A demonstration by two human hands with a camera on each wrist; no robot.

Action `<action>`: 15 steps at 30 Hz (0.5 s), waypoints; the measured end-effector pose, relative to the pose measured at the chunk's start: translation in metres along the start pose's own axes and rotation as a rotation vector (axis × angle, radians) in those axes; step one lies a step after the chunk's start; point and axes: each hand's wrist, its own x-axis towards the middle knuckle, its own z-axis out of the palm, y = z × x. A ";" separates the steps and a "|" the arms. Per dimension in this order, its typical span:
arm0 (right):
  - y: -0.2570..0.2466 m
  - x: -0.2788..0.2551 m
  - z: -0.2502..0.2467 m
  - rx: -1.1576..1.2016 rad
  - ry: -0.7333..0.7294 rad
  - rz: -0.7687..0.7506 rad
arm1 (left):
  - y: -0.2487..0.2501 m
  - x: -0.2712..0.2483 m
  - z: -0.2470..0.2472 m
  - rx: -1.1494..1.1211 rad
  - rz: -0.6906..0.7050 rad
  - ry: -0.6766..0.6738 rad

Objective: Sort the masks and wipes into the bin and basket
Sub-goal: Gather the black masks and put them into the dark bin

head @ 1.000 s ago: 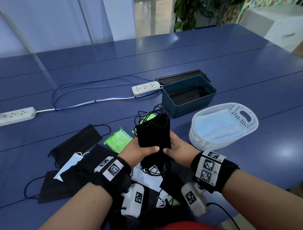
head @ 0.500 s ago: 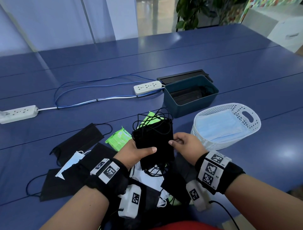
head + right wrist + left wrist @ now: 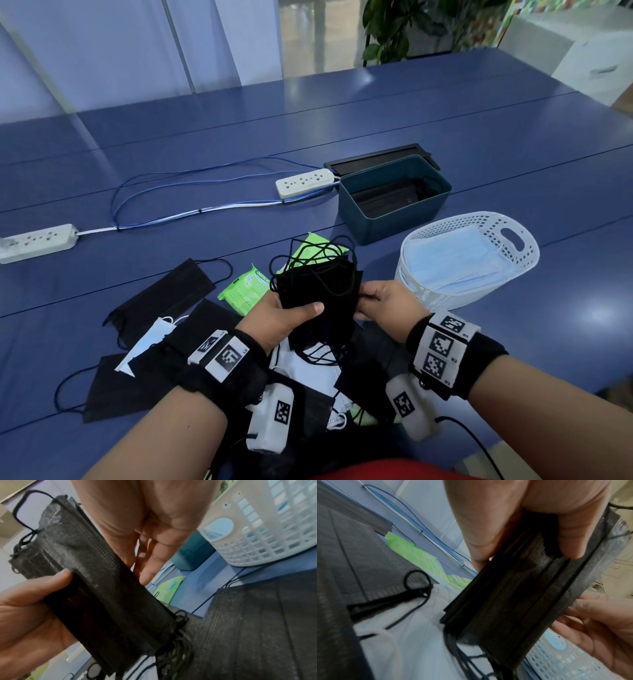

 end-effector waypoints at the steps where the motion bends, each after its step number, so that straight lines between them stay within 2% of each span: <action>1: -0.001 0.000 0.001 0.041 -0.006 -0.001 | 0.000 0.001 0.000 0.021 0.010 0.022; 2: -0.002 0.000 0.002 0.075 -0.002 -0.017 | 0.000 0.002 0.000 0.039 0.020 0.045; 5: -0.015 -0.001 -0.006 -0.051 0.094 -0.114 | 0.003 0.004 -0.003 0.011 0.029 0.096; 6: -0.022 -0.001 -0.010 -0.031 0.081 -0.131 | 0.006 0.004 -0.005 0.003 0.037 0.094; 9: -0.043 -0.004 -0.018 0.061 -0.139 -0.108 | 0.015 0.004 -0.011 0.092 0.065 -0.022; 11: -0.051 -0.006 -0.021 -0.131 -0.234 -0.086 | 0.021 0.004 -0.012 0.205 0.048 -0.120; 13: -0.052 -0.008 -0.020 -0.208 -0.226 -0.097 | 0.023 0.005 -0.011 0.270 -0.002 -0.205; 15: -0.047 -0.007 -0.017 -0.030 -0.163 -0.108 | 0.020 0.005 -0.010 0.321 -0.039 -0.270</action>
